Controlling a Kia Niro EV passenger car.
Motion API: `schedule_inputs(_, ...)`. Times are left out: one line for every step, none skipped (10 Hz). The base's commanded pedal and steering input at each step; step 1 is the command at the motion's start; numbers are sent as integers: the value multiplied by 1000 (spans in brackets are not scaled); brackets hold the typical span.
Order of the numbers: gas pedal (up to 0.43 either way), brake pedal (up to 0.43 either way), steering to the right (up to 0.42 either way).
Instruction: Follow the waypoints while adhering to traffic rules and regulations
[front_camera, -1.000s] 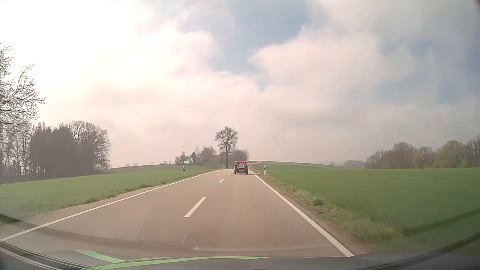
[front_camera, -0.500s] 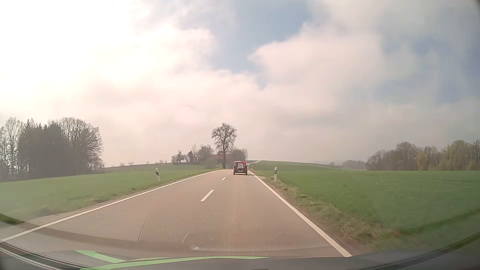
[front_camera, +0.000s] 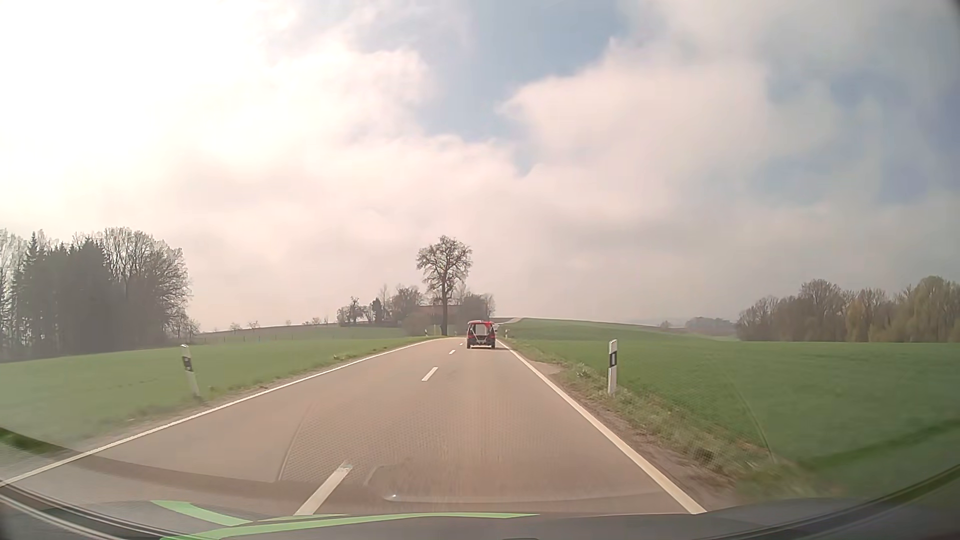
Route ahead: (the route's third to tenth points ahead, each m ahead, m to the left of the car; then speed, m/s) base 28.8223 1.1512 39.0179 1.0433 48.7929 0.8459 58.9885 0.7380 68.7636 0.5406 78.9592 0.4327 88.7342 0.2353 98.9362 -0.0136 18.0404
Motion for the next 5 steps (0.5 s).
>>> schedule_inputs(87,0,0)
schedule_inputs(87,0,0)
schedule_inputs(87,0,0)
schedule_inputs(87,0,0)
schedule_inputs(87,0,0)
